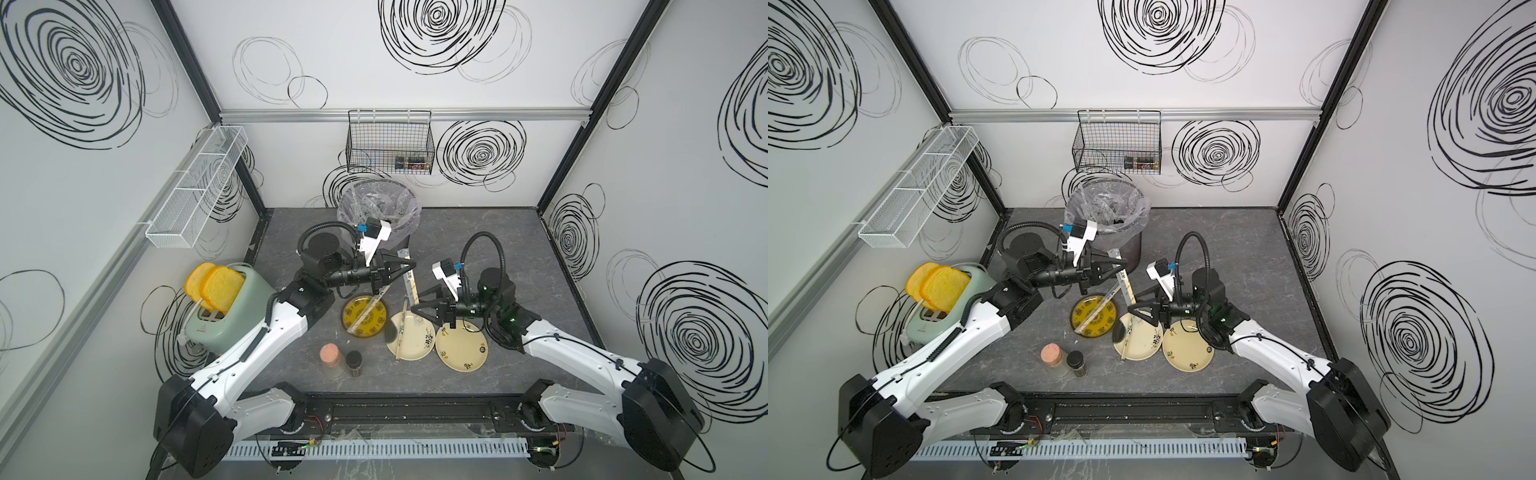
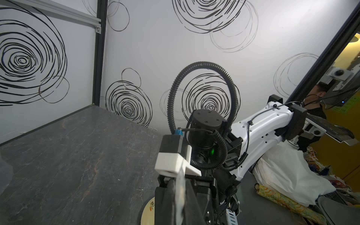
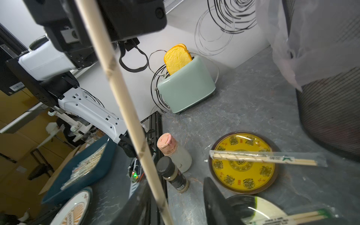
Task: Remove the packaging of disposable chopsticks
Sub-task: Pick up the disposable chopsticks from the plate, then remove the packet bag from the disposable chopsticks.
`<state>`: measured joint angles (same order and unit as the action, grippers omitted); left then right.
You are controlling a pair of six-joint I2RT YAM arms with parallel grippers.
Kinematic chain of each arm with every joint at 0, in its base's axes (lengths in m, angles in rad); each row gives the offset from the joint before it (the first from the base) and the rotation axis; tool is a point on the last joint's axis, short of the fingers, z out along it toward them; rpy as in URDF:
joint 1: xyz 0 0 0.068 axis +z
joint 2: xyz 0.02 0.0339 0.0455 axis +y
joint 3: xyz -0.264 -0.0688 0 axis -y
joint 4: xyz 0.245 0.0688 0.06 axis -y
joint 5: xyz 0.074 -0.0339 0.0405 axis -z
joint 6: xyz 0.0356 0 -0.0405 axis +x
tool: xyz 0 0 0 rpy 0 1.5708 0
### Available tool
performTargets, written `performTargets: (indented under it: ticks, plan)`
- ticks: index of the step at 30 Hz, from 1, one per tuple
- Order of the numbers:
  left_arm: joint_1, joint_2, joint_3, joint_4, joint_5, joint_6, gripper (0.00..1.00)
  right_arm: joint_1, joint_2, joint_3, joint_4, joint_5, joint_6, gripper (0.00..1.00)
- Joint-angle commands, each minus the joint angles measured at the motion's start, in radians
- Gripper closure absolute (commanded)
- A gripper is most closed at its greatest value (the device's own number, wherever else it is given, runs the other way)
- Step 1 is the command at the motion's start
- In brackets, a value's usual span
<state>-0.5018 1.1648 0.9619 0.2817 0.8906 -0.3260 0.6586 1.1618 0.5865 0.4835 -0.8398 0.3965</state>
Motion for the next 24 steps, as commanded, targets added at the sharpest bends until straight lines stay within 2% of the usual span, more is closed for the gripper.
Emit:
performTargets:
  ticks: [1, 5, 7, 18, 19, 24]
  plan:
    - [-0.001, -0.006, 0.047, -0.010, 0.049, 0.024, 1.00, 0.005, 0.011, 0.025, 0.040, -0.028, -0.005, 0.72]
    - [-0.004, -0.006, 0.046, -0.037, 0.057, 0.043, 1.00, 0.003, 0.021, 0.026, 0.059, -0.025, -0.010, 0.94]
    - [-0.007, -0.008, 0.036, -0.039, 0.058, 0.038, 1.00, 0.004, 0.025, 0.028, 0.067, -0.031, -0.011, 1.00]
    - [-0.035, -0.016, -0.027, -0.032, 0.064, 0.026, 0.98, 0.004, 0.006, 0.033, 0.092, -0.006, -0.018, 1.00]
    - [-0.038, -0.016, -0.042, -0.022, 0.063, 0.020, 0.92, 0.004, 0.006, 0.037, 0.096, -0.005, -0.018, 1.00]
    - [-0.057, -0.025, -0.130, 0.073, 0.057, -0.050, 0.91, 0.004, 0.008, 0.075, 0.094, -0.006, -0.030, 1.00]
